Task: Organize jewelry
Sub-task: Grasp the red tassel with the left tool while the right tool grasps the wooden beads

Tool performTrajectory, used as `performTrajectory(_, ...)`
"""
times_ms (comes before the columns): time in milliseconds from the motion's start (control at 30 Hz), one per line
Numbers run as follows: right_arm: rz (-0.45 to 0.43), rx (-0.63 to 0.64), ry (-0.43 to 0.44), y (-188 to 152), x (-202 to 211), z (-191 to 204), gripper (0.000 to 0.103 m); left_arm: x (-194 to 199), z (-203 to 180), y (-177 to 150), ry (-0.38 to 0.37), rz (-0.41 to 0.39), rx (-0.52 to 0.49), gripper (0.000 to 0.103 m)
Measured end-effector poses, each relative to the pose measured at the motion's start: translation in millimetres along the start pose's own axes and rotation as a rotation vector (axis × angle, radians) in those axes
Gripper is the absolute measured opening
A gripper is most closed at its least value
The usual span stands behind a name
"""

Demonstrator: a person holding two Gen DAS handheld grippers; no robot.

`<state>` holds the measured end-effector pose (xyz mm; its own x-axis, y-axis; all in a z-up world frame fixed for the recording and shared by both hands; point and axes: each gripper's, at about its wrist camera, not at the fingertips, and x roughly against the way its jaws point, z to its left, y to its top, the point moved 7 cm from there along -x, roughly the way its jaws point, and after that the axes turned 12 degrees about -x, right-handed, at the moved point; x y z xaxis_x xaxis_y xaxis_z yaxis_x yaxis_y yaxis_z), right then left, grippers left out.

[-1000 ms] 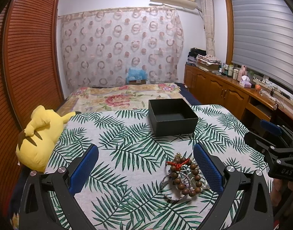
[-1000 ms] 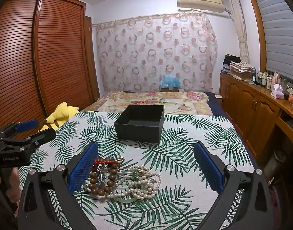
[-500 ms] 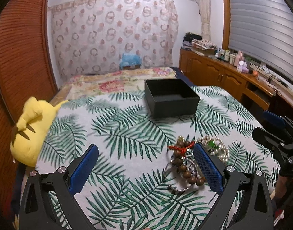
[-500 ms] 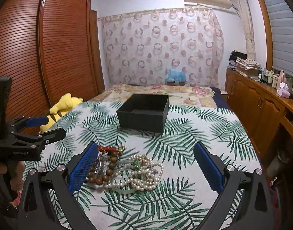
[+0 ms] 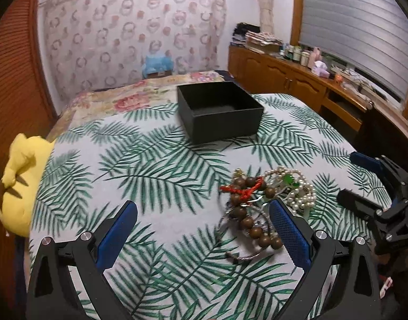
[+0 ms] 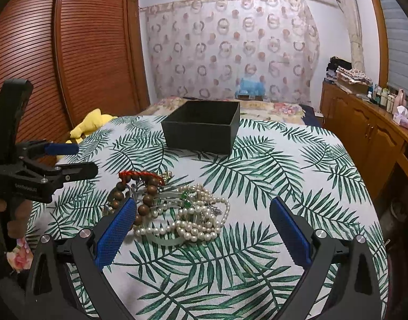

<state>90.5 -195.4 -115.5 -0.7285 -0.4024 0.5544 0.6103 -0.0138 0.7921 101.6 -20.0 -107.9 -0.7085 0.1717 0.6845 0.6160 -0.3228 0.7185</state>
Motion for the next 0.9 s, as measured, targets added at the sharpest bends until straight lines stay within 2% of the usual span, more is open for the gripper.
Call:
performTrajectory(167, 0.022, 0.004, 0.01, -5, -3, -2, 0.095, -11, -14, 11, -0.041, -0.003, -0.049, 0.095)
performTrajectory(200, 0.026, 0.005, 0.01, -6, -3, -2, 0.095, -14, -18, 13, -0.035, 0.001, -0.071, 0.092)
performTrajectory(233, 0.029, 0.006, 0.008, -6, -4, -3, 0.095, -17, -22, 15, -0.03, 0.006, -0.089, 0.088)
performTrajectory(300, 0.036, 0.005, 0.005, -8, -5, -3, 0.095, -26, -31, 18, -0.039, 0.033, -0.134, 0.072)
performTrajectory(400, 0.044, 0.0, 0.003, -8, -7, -6, 0.095, -35, -38, 22, -0.042, 0.051, -0.181, 0.063)
performTrajectory(533, 0.05, -0.001, 0.0, -8, -9, -9, 0.095, -44, -44, 24, -0.078, 0.07, -0.202, 0.053)
performTrajectory(733, 0.056, -0.002, 0.005, -9, -10, -10, 0.095, -50, -45, 22, -0.087, 0.089, -0.233, 0.035)
performTrajectory(900, 0.073, 0.015, 0.019, -10, -15, -6, 0.093, -51, -38, 22, -0.104, 0.084, -0.212, 0.002)
